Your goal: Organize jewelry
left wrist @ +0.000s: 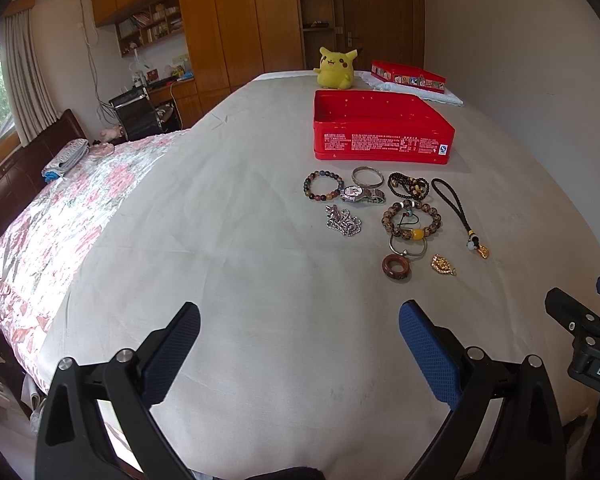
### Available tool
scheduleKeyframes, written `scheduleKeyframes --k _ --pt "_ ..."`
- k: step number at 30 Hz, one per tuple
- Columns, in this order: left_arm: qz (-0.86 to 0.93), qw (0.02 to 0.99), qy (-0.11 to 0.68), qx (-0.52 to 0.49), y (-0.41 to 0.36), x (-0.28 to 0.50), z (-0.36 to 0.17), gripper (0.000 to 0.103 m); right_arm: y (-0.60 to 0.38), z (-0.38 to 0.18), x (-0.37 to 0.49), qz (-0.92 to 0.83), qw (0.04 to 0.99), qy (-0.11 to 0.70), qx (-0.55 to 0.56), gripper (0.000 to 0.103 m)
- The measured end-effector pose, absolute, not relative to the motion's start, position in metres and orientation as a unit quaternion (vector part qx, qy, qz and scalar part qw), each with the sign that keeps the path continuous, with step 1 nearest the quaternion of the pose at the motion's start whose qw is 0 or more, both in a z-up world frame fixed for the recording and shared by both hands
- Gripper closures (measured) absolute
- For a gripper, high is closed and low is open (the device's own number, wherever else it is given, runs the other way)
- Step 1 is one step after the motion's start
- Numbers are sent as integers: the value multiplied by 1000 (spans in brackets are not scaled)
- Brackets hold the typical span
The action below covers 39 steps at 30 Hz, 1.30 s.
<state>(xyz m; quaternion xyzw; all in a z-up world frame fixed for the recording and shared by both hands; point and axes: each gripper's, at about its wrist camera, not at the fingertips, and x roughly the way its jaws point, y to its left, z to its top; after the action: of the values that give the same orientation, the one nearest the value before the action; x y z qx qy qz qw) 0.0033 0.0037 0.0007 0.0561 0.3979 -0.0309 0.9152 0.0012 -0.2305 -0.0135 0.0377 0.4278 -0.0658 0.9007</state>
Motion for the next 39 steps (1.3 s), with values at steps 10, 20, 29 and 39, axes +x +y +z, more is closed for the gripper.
scheduleKeyframes --k 10,20,29,39 --pt "-26 916 396 57 0 0 0 4 -230 -15 2 -65 901 427 40 3" --pt "-27 916 396 57 0 0 0 4 -229 -16 2 -64 901 428 40 3" --pt "-26 916 396 57 0 0 0 4 -227 -18 3 -60 899 431 41 3" --pt "-26 916 397 56 -1 -2 0 4 -227 -20 4 -59 899 433 42 3"
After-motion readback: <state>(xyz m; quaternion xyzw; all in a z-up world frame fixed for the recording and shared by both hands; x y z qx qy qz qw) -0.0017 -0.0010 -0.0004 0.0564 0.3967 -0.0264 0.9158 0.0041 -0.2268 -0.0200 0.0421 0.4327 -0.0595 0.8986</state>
